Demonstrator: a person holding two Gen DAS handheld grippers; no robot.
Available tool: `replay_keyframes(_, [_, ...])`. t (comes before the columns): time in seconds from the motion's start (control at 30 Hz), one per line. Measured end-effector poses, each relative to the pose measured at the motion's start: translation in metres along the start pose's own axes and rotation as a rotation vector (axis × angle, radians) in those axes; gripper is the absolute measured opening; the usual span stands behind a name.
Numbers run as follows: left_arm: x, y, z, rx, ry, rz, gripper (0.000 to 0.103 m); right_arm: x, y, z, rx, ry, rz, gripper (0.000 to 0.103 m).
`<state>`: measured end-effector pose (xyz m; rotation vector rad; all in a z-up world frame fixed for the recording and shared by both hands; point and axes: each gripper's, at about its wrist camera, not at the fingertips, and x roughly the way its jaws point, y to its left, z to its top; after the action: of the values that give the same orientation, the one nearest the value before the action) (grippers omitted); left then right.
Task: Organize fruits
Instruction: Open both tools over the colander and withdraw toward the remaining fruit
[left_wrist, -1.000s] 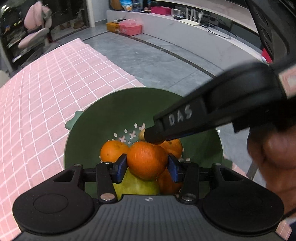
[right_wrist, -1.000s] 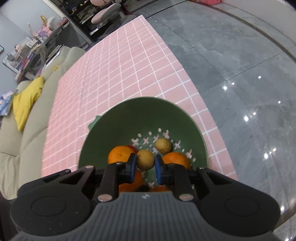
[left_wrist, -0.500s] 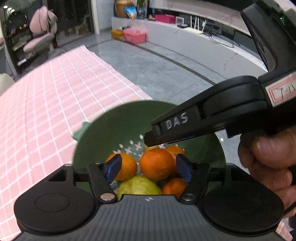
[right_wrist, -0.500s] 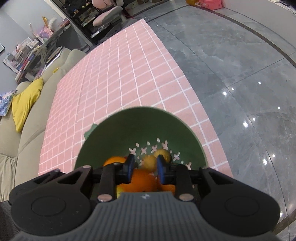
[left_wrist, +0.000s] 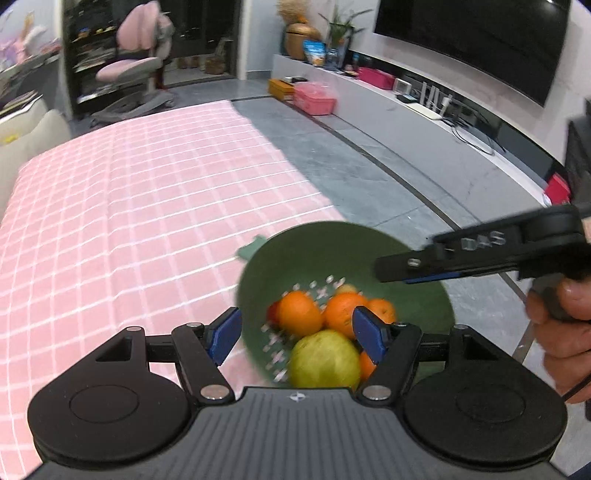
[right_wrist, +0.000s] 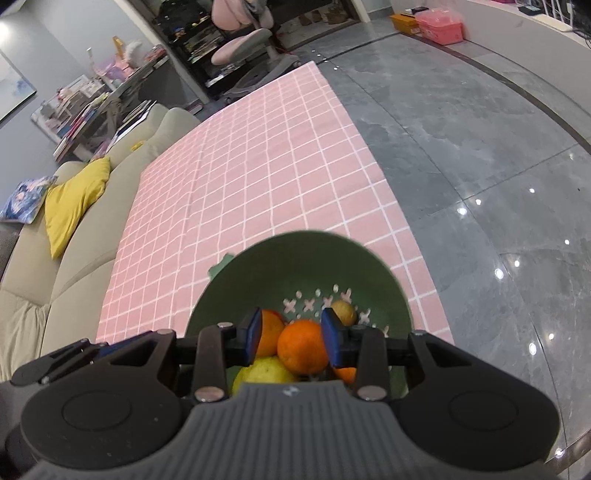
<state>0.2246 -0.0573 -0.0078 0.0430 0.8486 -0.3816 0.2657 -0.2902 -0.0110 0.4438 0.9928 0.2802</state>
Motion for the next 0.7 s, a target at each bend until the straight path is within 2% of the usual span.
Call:
replay_keyframes(0.17, [-0.019,0.023,-0.026,-0.041,0.018,0.038,0.081,-0.020,0.011,-0.026,-0.084,0.009,0.015,0.033])
replay_keyframes(0.4, [-0.026,0.043,-0.062,-0.171,0.061,0.052,0.078,-0.044,0.018,-0.059,-0.140,0.033,0.050,0.033])
replay_keyframes(0.5, [-0.016,0.039,-0.079,-0.140,0.097,0.057,0.070,-0.045,0.023,-0.077,-0.178,0.063,0.054,0.033])
replay_keyframes(0.57, [-0.009,0.034,-0.087,-0.113,0.128,0.048,0.060,-0.042,0.028,-0.091,-0.211,0.094,0.053,0.033])
replay_keyframes(0.7, [0.001,0.030,-0.098,-0.078,0.162,0.055,0.060,-0.026,0.034,-0.122,-0.277,0.177,0.040,0.033])
